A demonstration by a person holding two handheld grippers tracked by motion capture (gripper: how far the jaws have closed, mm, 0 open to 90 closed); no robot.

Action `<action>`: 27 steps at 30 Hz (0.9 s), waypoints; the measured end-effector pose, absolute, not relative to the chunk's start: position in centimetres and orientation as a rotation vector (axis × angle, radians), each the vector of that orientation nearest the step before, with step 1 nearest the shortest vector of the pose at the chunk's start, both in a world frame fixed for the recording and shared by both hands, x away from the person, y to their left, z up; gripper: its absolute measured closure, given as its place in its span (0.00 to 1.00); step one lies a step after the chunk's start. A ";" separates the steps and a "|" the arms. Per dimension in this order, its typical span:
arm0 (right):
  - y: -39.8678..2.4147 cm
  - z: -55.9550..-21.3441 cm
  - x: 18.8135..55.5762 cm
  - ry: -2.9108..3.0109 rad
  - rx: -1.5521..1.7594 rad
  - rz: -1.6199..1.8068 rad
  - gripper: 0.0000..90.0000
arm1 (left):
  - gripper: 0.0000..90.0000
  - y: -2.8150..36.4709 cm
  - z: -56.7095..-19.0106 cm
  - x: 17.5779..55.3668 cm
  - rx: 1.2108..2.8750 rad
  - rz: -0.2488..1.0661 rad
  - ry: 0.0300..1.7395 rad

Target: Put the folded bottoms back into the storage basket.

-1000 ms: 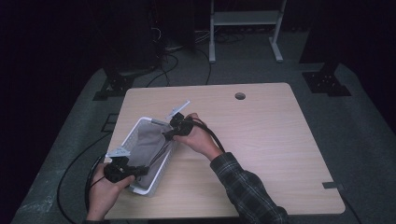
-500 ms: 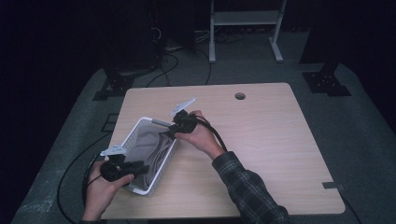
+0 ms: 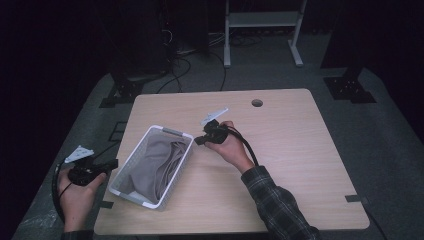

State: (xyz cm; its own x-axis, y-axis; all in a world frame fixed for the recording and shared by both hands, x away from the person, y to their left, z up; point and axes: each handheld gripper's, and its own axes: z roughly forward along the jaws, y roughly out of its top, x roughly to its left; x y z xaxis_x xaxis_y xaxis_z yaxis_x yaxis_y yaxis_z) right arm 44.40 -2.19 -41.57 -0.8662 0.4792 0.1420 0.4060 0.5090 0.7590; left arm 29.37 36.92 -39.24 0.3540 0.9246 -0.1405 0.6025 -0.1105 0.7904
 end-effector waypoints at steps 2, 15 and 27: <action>-2.2 -42.1 44.5 2.657 0.796 1.291 0.99 | 1.00 37.7 -40.3 29.6 1.813 0.479 1.386; -0.7 -43.1 44.2 2.667 0.785 1.251 0.99 | 0.98 35.8 -43.1 30.9 1.879 0.332 1.380; -2.9 -42.5 44.3 2.623 0.820 1.268 0.99 | 0.97 31.8 -43.0 32.3 1.935 0.282 1.273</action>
State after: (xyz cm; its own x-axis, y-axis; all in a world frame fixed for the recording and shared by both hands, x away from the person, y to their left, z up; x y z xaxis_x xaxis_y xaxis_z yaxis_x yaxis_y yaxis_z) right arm 44.34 -2.93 -42.46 -0.8472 0.5160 0.1265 0.4196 0.5038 0.7551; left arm 32.26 31.80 -43.03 0.4718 0.8525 -0.2250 0.6778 -0.1875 0.7110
